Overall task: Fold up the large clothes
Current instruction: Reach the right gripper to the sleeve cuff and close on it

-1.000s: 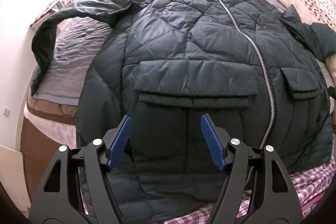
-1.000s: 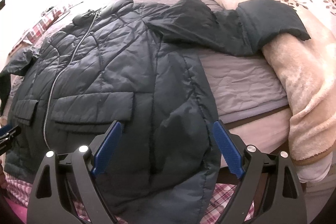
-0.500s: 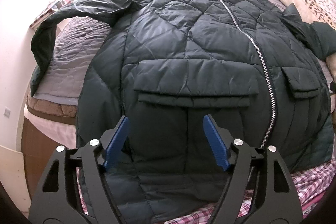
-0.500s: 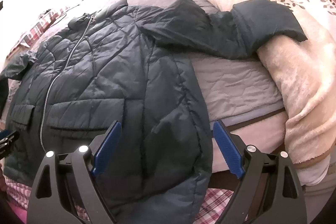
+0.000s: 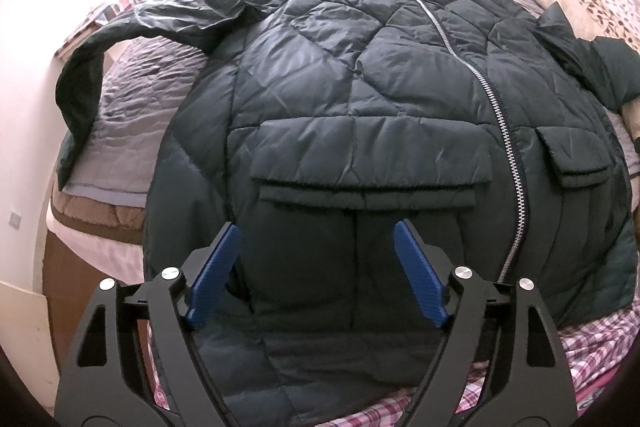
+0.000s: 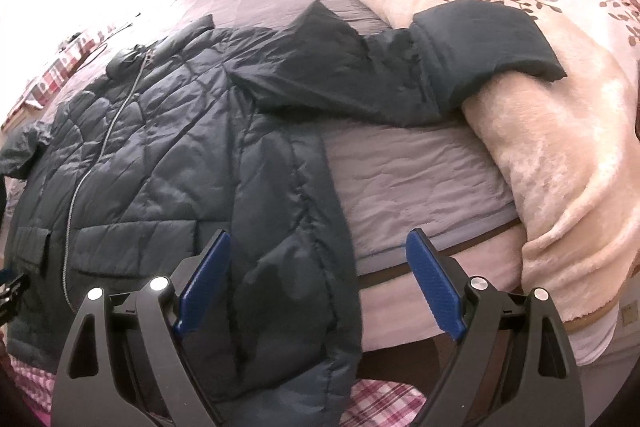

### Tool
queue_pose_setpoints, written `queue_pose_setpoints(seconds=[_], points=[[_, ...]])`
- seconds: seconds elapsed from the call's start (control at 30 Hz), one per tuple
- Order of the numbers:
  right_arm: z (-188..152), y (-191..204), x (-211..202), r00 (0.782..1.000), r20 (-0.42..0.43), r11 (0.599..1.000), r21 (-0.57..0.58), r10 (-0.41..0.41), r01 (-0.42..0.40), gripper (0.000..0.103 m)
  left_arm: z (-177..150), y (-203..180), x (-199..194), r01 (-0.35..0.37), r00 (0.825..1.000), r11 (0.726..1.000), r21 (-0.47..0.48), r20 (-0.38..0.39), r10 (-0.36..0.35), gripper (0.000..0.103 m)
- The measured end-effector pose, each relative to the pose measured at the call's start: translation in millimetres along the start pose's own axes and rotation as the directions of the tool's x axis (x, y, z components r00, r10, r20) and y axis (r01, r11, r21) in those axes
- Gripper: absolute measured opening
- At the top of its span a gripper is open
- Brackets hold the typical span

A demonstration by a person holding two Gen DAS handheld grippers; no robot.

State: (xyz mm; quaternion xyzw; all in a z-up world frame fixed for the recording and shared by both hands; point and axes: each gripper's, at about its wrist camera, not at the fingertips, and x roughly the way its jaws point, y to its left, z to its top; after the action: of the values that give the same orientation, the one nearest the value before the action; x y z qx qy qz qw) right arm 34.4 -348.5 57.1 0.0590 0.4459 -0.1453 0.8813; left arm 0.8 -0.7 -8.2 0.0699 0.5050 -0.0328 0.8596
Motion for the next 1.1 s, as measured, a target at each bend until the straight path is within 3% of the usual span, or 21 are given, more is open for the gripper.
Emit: queue_pose_setpoints(seconds=[0.4,0.77,1.1], points=[[46,-53,5,0.998,0.057,0.991,0.131,-0.031,0.023,0.085,15,-4,-3,-0.012,1.0,1.0,0.022,0.005,0.011,0.081],[93,-124,28,0.993,0.111,0.947,0.32,-0.039,0.001,0.085,27,-8,-2,-0.044,0.999,0.998,0.033,-0.01,0.045,0.081],[117,-160,61,0.993,0.122,0.892,0.448,0.001,-0.056,0.07,33,-12,8,-0.057,0.998,0.998,0.034,-0.035,0.058,0.081]])
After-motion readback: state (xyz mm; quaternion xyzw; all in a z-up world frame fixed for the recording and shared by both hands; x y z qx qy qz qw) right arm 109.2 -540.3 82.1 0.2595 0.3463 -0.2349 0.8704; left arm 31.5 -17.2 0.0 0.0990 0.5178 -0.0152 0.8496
